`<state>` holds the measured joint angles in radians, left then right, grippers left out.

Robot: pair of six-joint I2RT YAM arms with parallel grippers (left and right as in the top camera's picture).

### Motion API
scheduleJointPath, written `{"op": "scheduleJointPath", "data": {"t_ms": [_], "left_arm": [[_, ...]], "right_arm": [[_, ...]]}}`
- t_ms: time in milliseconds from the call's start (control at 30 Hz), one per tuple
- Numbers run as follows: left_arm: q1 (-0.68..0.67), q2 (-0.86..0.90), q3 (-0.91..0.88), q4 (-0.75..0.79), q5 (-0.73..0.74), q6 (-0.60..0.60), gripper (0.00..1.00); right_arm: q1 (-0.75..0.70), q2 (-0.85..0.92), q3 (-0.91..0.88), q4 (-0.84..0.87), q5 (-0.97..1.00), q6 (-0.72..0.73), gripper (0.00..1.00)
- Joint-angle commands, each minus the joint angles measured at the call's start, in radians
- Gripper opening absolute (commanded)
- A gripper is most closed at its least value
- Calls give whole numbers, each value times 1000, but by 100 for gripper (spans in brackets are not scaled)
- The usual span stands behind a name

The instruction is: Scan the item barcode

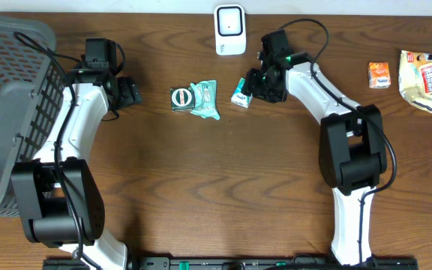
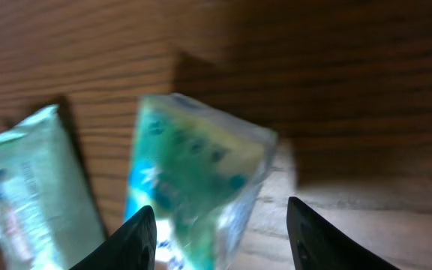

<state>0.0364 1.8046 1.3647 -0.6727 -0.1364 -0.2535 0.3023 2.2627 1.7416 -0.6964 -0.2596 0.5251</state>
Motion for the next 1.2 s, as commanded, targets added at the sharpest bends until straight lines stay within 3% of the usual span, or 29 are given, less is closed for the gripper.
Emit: {"op": "scheduleJointPath", "data": {"t_ms": [0, 67, 233, 333, 467, 867, 1167], "left_arm": [[0, 0, -6, 0, -5, 13, 98], [0, 0, -6, 0, -5, 13, 97], [0, 0, -6, 0, -5, 13, 98], [0, 0, -6, 0, -5, 13, 97], [0, 0, -6, 0, -5, 13, 98], [0, 0, -6, 0, -5, 13, 97], [0, 0, -6, 0, -5, 13, 97]], "right_arm": [[4, 35, 10, 4, 23, 35, 46], [5, 46, 10, 4, 30, 35, 42], [-14, 51, 10, -3, 25, 35, 10], [-29, 51, 10, -23, 5, 35, 2], [-36, 51, 10, -31, -89, -74, 1], [-146, -6, 11, 10, -792, -529, 1], [-275, -6, 11, 10, -1266, -710, 1]]}}
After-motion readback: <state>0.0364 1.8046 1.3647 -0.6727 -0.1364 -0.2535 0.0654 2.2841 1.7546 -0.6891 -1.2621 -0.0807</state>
